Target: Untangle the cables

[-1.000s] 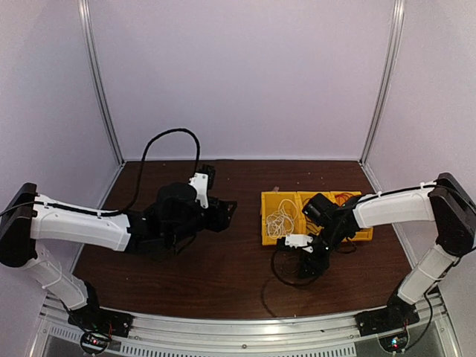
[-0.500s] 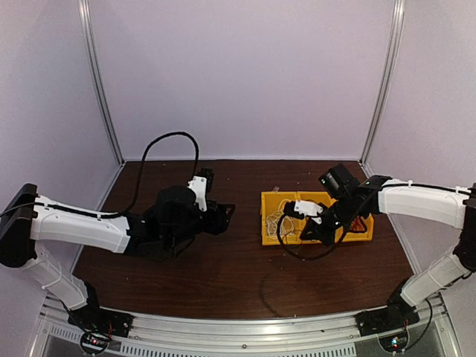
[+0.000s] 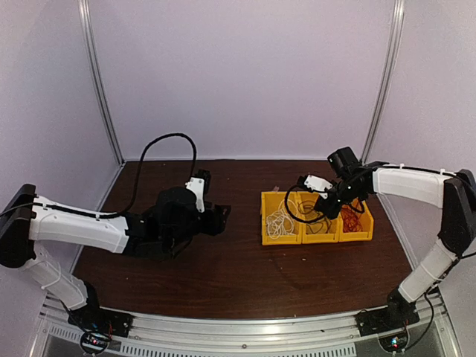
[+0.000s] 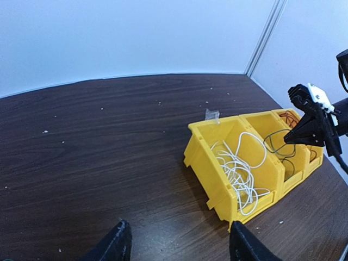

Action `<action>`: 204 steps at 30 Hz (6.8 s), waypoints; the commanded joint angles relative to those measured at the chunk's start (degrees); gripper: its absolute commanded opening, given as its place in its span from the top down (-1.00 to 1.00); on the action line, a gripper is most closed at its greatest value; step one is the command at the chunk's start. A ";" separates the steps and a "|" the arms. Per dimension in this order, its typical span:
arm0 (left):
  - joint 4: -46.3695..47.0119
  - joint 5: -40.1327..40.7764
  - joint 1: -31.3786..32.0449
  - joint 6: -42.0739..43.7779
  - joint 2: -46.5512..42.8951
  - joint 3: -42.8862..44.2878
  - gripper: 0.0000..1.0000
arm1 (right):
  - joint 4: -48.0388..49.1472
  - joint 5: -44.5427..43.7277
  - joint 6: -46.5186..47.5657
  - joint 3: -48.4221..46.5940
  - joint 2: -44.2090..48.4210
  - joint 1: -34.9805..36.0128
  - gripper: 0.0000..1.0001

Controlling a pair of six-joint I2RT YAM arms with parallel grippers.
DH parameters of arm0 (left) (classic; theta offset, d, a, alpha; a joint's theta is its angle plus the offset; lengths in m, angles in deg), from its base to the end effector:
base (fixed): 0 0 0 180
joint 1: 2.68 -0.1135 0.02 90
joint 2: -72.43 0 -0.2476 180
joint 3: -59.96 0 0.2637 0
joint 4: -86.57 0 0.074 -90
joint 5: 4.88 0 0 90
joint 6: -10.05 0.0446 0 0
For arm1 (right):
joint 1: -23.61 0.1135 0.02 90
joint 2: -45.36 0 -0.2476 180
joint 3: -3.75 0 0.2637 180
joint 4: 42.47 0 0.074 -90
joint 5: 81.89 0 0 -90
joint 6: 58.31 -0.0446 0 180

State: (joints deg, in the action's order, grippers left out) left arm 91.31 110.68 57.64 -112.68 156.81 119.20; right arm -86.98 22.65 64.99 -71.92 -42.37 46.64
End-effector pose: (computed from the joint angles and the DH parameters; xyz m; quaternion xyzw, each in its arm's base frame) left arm 0.1858 -0.2872 0.2081 0.0683 0.8078 -0.2789 0.5148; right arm 0.3017 0.1404 0.2080 -0.4805 0.8204 0.0952 0.2950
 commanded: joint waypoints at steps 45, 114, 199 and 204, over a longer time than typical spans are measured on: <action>-18.28 -2.29 -24.00 -17.23 -10.53 -19.80 -0.27 | -3.73 -2.89 -9.30 -6.74 -0.65 -2.17 -0.22; -46.12 -15.98 -15.41 12.35 -18.89 56.79 1.00 | 17.83 14.00 -1.66 -29.50 -35.37 43.10 -0.61; -43.58 -14.33 -15.40 20.31 -14.70 59.93 1.00 | 7.58 10.13 -16.11 -35.81 -39.07 27.10 -0.31; -43.49 -13.89 -15.40 20.39 -16.06 58.01 1.00 | 7.06 7.39 -17.25 -36.49 -41.90 27.85 -0.27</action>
State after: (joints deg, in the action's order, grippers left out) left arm 47.03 95.86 42.12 -92.92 142.16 178.72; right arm -77.58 34.02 49.25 -106.72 -82.15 74.14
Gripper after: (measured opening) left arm 0.009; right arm 0.641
